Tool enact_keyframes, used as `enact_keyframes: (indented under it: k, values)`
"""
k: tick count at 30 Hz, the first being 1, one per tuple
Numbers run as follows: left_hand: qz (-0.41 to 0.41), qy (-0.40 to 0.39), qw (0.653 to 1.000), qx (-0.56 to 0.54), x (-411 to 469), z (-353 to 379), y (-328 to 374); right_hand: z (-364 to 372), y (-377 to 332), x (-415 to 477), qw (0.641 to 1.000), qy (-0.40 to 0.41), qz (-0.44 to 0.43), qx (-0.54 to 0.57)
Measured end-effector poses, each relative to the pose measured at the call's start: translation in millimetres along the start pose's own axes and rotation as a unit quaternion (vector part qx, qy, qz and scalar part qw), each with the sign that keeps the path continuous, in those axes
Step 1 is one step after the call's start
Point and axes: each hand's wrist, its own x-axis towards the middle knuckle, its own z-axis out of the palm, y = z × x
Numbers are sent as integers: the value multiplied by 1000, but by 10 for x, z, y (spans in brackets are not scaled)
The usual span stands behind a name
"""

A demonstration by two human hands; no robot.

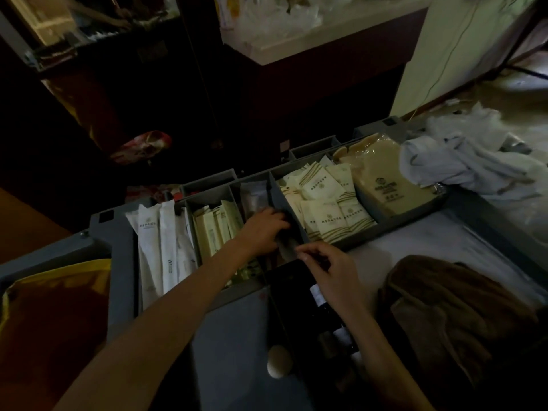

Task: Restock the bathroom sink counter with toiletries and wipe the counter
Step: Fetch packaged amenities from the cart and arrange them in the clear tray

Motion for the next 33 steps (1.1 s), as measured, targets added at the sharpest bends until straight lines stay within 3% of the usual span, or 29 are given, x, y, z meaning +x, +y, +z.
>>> enact_keyframes:
  k: [11,16,17,19,20,26,29,33]
  values:
    - [24,197,979,-49,-195,1,-6,-34,-34,-15,995,53,23,76]
    - [3,303,947,-110,-390,-150,-111,-55,-66,-10,987,86,25,133]
    - [-25,334,925,-180,-459,-217,-85,-61,-83,-6,984,94,23,150]
    - [-102,361,837,-399,-581,-384,-9,-63,-131,20,978,99,18,183]
    - [-141,366,800,-454,-660,-497,50,-59,-164,38,976,93,15,196]
    - [-249,328,644,-645,-1143,-424,204,73,-400,172,966,0,-1,257]
    - [-290,316,589,-685,-1358,-177,334,251,-449,166,963,-67,31,259]
    - [-323,310,567,-692,-1525,43,468,469,-435,60,954,-119,78,264]
